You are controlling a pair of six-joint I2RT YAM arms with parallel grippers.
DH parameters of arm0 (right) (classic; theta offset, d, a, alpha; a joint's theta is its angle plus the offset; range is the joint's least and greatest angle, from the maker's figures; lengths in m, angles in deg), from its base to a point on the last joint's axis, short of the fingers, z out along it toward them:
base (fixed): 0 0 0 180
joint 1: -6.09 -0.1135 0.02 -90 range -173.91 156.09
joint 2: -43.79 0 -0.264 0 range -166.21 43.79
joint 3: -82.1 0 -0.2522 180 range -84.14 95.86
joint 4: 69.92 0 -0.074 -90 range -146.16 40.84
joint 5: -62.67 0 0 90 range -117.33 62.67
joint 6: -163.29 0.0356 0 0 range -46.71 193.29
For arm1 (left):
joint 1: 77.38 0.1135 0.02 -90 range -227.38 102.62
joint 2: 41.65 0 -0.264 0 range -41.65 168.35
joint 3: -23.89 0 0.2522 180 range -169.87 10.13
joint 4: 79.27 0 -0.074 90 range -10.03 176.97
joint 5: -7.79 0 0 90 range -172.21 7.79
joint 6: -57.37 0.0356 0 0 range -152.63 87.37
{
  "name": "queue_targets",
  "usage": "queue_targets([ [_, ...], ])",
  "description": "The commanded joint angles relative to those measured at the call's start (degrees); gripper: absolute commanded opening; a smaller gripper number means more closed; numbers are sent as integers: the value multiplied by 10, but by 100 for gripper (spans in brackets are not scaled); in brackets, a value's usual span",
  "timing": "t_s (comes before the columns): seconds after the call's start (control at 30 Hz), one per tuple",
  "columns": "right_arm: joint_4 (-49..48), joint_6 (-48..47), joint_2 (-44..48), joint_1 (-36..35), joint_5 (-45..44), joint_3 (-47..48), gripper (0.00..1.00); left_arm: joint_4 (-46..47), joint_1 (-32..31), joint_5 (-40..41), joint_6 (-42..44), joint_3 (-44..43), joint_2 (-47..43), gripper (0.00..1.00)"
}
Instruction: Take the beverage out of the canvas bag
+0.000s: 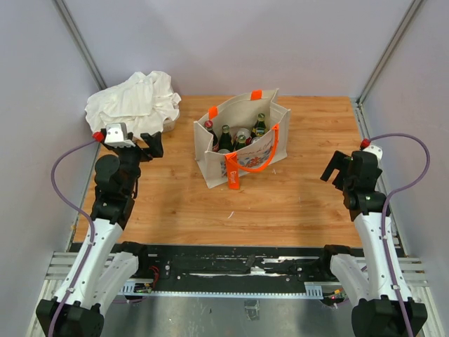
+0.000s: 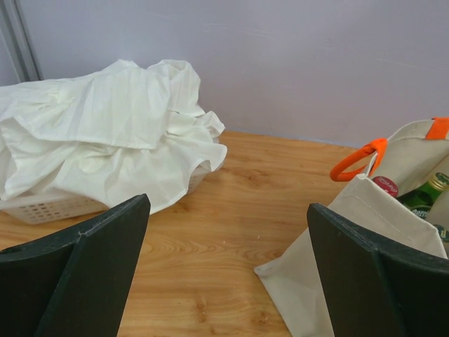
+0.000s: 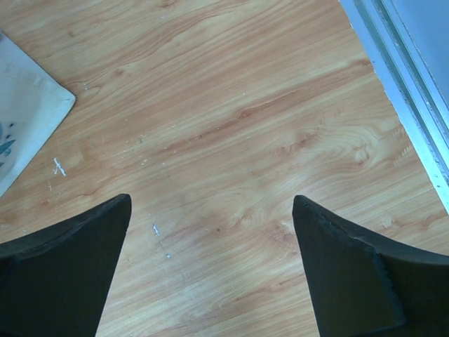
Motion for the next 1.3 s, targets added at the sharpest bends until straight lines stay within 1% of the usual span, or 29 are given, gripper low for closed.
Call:
queue_targets([
  [0.0,-22,-9,9,-7,33,16,98,37,-3,-31,-24,-19,7,100],
  [0.1,-55,-33,28,-7,86,11,98,82,-3,-36,-55,-4,-3,100],
  [0.17,-86,-44,43,-7,117,9,98,102,-3,-36,-67,5,-13,100],
  [0.2,-102,-48,49,-7,128,12,99,107,-3,-48,-65,5,-16,100],
  [0.27,-119,-52,47,-7,148,28,98,97,-3,-70,-58,-9,-9,100],
  [0.37,-116,-56,23,-7,171,73,99,60,-4,-119,-62,-45,19,100],
  [0.4,-116,-57,13,-7,184,89,96,54,-4,-138,-71,-52,28,100],
  [0.43,-119,-57,5,-8,200,102,90,56,-5,-161,-79,-54,34,100],
  [0.5,-134,-58,-6,-16,227,120,74,62,-12,-184,-95,-54,43,100],
  [0.67,-152,-81,-38,-66,261,172,40,46,-44,-173,-104,-64,50,100],
  [0.73,-152,-91,-56,-96,260,196,32,27,-60,-164,-105,-77,58,100],
  [0.77,-155,-95,-65,-111,260,204,24,19,-70,-156,-103,-83,63,100],
  [0.8,-158,-99,-74,-128,258,215,21,13,-82,-146,-100,-87,67,100],
  [0.87,-160,-110,-92,-162,251,230,21,9,-113,-124,-93,-90,72,100],
  [0.97,-161,-132,-127,-227,238,251,22,10,-139,-116,-91,-94,90,100],
  [1.07,-161,-152,-162,-280,234,274,24,13,-153,-124,-93,-99,119,100],
  [1.13,-161,-159,-187,-308,232,289,26,15,-162,-106,-94,-102,134,100],
  [1.27,-162,-171,-232,-350,231,316,26,33,-166,-88,-83,-110,159,100],
])
